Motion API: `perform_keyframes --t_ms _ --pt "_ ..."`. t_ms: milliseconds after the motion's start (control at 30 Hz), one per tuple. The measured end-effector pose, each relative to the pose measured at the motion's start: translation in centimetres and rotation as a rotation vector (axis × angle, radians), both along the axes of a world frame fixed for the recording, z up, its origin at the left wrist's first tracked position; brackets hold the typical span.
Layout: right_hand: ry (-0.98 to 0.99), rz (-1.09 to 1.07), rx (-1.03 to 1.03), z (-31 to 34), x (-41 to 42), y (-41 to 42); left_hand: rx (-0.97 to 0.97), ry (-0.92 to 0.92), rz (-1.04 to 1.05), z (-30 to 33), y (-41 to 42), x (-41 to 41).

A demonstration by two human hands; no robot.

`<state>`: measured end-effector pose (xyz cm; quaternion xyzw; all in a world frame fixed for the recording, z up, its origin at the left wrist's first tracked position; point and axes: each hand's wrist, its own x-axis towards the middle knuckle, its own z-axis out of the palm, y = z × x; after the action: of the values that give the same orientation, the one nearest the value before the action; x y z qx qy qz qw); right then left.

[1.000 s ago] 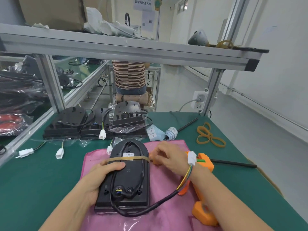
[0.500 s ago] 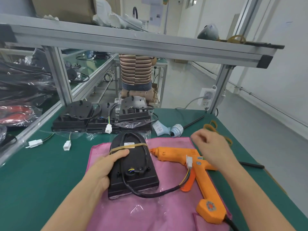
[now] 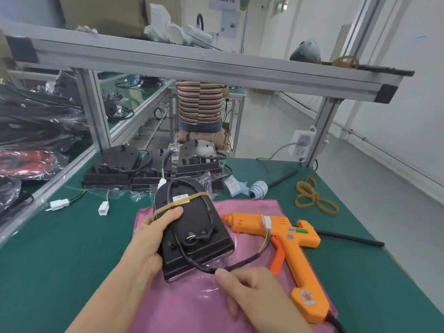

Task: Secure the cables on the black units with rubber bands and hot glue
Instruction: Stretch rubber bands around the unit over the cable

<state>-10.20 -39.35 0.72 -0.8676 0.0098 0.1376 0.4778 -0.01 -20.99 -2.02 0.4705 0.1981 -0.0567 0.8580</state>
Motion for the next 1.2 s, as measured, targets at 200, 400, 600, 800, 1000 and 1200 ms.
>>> perform_keyframes --t_ms 200,400,600,800,1000,1200 --pt "0.133 -0.327 0.642 -1.6 0.7 0.8 -0.005 -0.032 0.004 0.3 -0.5 -0.6" --pt "-0.353 -0.192 0.261 -0.7 1.5 0.6 0.011 -0.048 -0.006 -0.1 -0.4 -1.0" --pt "-0.437 -0.110 0.106 0.2 3.6 -0.1 0.032 -0.149 -0.083 0.2 -0.5 -1.4" --pt "-0.252 0.010 0.293 0.8 4.3 -0.9 0.038 -0.145 -0.160 0.0 0.0 -1.2" --pt "-0.344 0.049 0.236 1.3 4.4 -1.3 0.081 -0.158 -0.224 0.0 -0.6 -1.1" --pt "-0.401 -0.091 0.163 -0.2 5.3 -1.0 0.050 -0.183 -0.189 0.1 -0.9 -1.0"
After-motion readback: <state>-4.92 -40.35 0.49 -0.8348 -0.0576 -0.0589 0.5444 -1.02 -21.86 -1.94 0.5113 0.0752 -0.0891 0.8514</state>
